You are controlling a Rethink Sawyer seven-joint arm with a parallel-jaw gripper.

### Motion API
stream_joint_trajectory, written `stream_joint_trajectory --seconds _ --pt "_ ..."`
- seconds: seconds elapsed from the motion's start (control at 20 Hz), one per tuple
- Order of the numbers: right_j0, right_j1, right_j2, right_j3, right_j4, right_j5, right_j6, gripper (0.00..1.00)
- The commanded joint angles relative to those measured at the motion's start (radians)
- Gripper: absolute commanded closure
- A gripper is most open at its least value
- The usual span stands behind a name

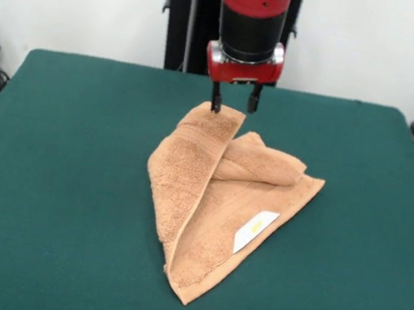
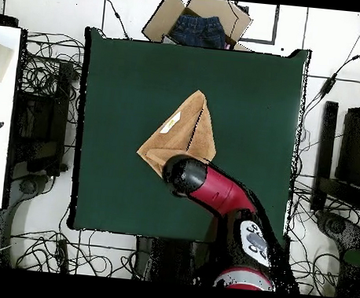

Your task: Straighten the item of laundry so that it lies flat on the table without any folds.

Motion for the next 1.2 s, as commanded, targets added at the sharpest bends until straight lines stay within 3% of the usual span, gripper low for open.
stream_joint_trajectory --seconds 0.05,1.2 --pt "0.02 0.039 0.074 -0.028 -0.033 -0.053 0.168 0.0" --pt "0.014 0.036 0.086 -0.024 -0.048 -0.074 0.156 0.0"
